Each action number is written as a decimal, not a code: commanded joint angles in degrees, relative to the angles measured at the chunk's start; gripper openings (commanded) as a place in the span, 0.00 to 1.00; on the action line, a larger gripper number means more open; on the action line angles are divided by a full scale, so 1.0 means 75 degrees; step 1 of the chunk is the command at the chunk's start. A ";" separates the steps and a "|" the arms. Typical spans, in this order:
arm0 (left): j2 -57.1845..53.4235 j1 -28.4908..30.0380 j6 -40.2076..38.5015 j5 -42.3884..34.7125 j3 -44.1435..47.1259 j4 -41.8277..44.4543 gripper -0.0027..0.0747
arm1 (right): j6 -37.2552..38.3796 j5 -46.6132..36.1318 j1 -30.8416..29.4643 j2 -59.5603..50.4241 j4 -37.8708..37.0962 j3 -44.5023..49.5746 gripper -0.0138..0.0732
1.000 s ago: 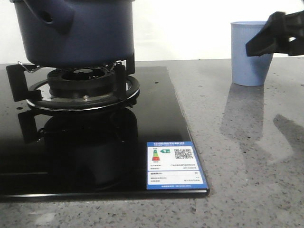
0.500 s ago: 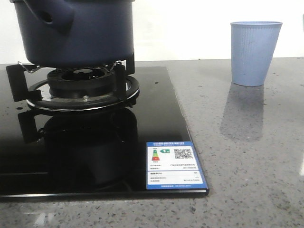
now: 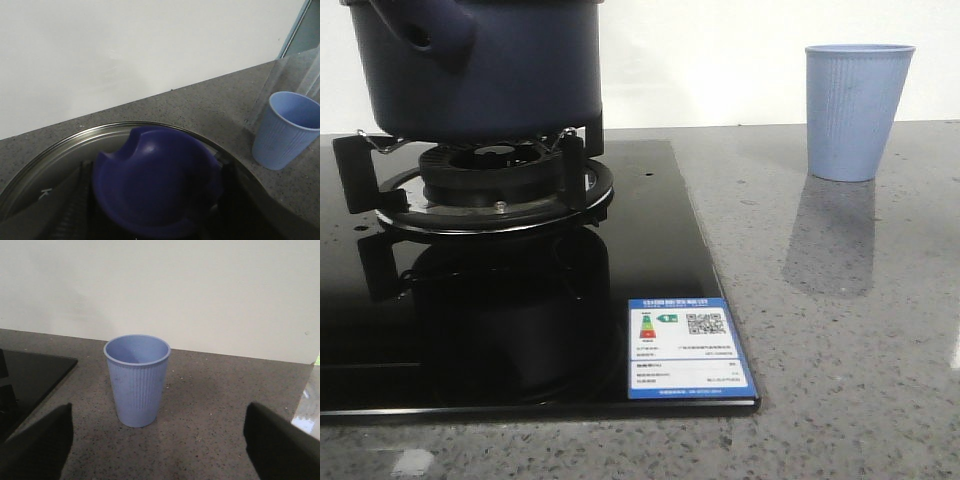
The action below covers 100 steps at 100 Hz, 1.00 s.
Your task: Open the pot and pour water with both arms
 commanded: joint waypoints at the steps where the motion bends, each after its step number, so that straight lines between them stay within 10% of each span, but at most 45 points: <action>1: -0.0219 -0.0062 0.0084 -0.0552 -0.0311 -0.0207 0.48 | 0.0035 -0.0086 -0.0051 -0.0035 0.0106 -0.0184 0.85; 100: -0.0098 -0.0062 0.0096 -0.0253 -0.0311 0.0280 0.50 | 0.0035 -0.0086 -0.0051 -0.0035 0.0106 -0.0184 0.85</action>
